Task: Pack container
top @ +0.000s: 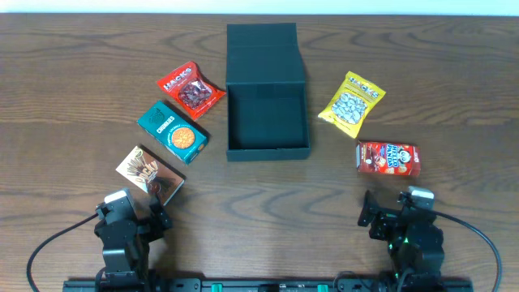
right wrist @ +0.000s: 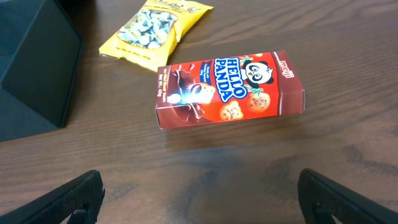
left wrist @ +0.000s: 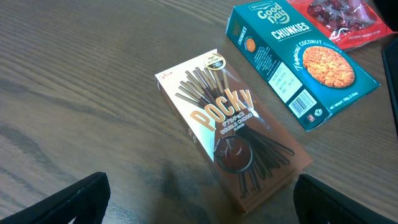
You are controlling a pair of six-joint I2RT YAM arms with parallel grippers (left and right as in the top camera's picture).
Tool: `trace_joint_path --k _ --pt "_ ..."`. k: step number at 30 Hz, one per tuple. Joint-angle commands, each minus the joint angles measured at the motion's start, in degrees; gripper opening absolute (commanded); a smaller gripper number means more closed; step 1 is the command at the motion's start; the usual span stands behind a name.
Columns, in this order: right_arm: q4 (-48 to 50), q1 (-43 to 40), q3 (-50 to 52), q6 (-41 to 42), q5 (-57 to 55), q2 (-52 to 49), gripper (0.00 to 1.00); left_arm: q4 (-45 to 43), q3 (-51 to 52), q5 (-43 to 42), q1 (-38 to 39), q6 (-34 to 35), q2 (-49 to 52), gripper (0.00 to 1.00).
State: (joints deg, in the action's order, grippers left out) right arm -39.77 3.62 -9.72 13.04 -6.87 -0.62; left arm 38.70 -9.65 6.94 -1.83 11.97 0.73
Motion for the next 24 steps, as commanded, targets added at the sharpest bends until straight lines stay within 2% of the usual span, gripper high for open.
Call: trace_joint_path --k 1,11,14,19,21,24 --pt "-0.20 0.59 0.46 0.66 0.02 0.31 0.99 0.76 0.37 1.31 -0.13 -0.20 -0.48 0.95" --pt "-0.20 0.59 0.46 0.66 0.02 0.31 0.99 -0.28 0.39 1.22 -0.13 -0.13 -0.48 0.95" --pt "-0.20 0.59 0.46 0.66 0.02 0.31 0.99 -0.81 0.39 -2.29 -0.13 2.29 -0.48 0.95" --pt "-0.20 0.59 0.48 0.66 0.02 0.31 0.99 -0.90 0.39 -14.58 -0.13 14.93 -0.48 0.95" --pt "-0.20 0.59 0.46 0.66 0.02 0.31 0.99 -1.55 0.39 -16.96 -0.13 19.21 -0.48 0.95" --pt "-0.20 0.59 0.46 0.66 0.02 0.31 0.99 -1.36 0.37 -18.88 -0.13 30.34 -0.48 0.95"
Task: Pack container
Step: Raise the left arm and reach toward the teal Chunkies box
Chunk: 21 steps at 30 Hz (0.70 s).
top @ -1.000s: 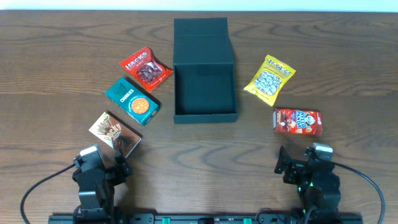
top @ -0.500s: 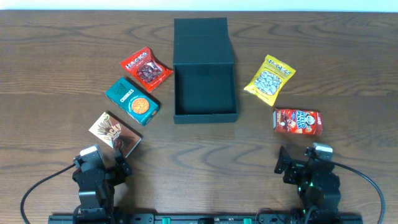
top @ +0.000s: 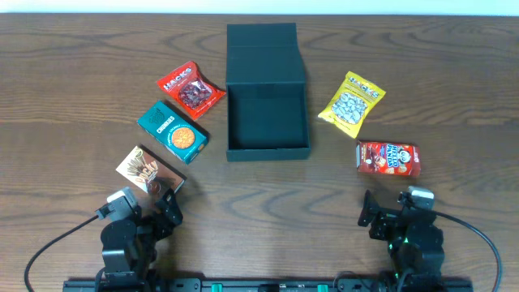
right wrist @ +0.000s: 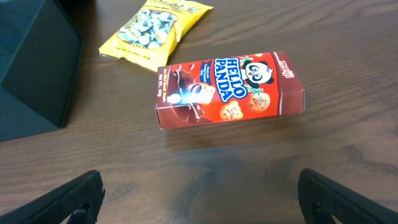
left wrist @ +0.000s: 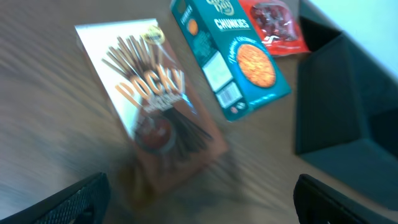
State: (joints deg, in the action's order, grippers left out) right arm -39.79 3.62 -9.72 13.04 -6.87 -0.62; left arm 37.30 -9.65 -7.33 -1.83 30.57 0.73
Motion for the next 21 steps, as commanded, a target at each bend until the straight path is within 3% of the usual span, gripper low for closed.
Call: trace_joint_path --k 1,7,18,21 --pt "-0.17 0.59 0.46 0.66 0.02 0.31 0.99 0.13 0.37 -4.59 -0.13 15.04 -0.48 0.95" --pt "-0.17 0.59 0.46 0.63 0.02 0.31 0.99 -0.15 0.37 -5.35 -0.11 20.26 -0.48 0.95" --pt "-0.17 0.59 0.46 0.63 0.02 0.31 0.99 -14.91 0.35 -9.92 -0.07 18.08 -0.22 0.96" --pt "-0.17 0.59 0.46 0.66 0.02 0.31 0.99 -15.50 -0.48 -10.19 -0.04 16.28 1.84 0.96"
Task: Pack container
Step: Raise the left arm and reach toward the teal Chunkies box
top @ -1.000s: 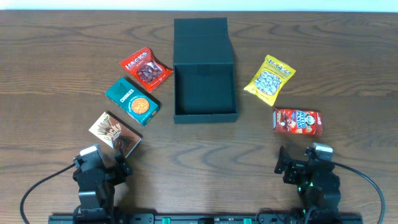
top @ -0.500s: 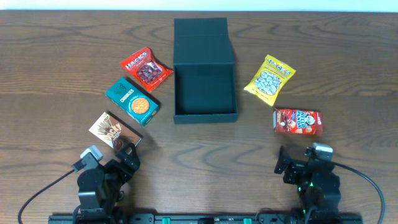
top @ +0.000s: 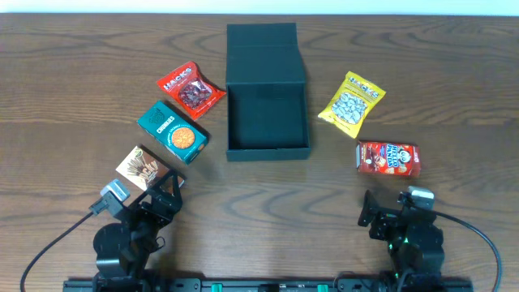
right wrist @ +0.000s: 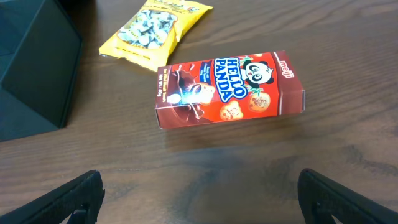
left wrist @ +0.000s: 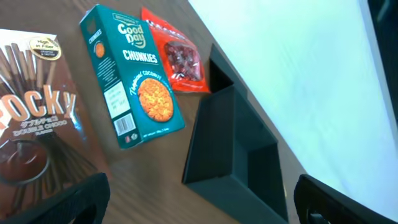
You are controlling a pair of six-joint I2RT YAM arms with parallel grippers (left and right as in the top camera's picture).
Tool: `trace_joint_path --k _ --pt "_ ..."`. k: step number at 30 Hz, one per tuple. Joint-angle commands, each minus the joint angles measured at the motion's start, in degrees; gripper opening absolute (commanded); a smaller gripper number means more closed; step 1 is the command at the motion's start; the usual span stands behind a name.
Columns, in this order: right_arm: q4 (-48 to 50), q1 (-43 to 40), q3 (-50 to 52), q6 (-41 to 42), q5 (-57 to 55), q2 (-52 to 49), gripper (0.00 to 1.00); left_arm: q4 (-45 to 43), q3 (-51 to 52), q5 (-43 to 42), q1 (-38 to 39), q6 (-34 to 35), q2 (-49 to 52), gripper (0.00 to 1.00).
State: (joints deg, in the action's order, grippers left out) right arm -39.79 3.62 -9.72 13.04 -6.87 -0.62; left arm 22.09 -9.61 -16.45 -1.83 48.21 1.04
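Observation:
An open dark box (top: 268, 122) stands mid-table, lid flat behind it; it also shows in the left wrist view (left wrist: 236, 158). To its left lie a red Hacks bag (top: 190, 89), a teal Chunkies box (top: 172, 132) and a brown Pocky box (top: 148, 172). To its right lie a yellow bag (top: 350, 104) and a red Hello Panda box (top: 388, 157). My left gripper (left wrist: 199, 208) is open, tilted over the Pocky box (left wrist: 37, 137) toward the Chunkies box (left wrist: 132, 84). My right gripper (right wrist: 199, 199) is open near the table's front, short of the Hello Panda box (right wrist: 229, 88).
The wooden table (top: 259, 211) runs under everything. The box's near wall (right wrist: 37, 68) stands at the left of the right wrist view, with the yellow bag (right wrist: 155, 28) behind the panda box. A pale wall shows beyond the table in the left wrist view.
My left arm has moved forward and to the right and tilted up; its view now reaches the dark box and the wall. The right arm and all items have stayed put.
At first both grippers rested open at the table's front, the left looking down on the Pocky box. Then the left arm had swung toward the right with a blurred view. Now it is further forward over the Pocky box, still open and empty.

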Motion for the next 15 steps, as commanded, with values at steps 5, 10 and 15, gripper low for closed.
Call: trace_joint_path --k 5,10,15 --pt "-0.17 0.59 0.48 0.66 0.02 0.31 0.99 -1.16 -4.79 -0.28 -0.02 -6.29 9.75 0.96" --pt "-0.17 0.59 0.46 0.66 0.02 0.31 0.99 -1.40 -13.31 0.55 -0.02 -11.74 25.24 0.96" --pt "-0.17 0.59 0.48 0.66 0.02 0.31 0.99 -0.90 -22.77 0.59 0.00 -15.23 41.70 0.96"
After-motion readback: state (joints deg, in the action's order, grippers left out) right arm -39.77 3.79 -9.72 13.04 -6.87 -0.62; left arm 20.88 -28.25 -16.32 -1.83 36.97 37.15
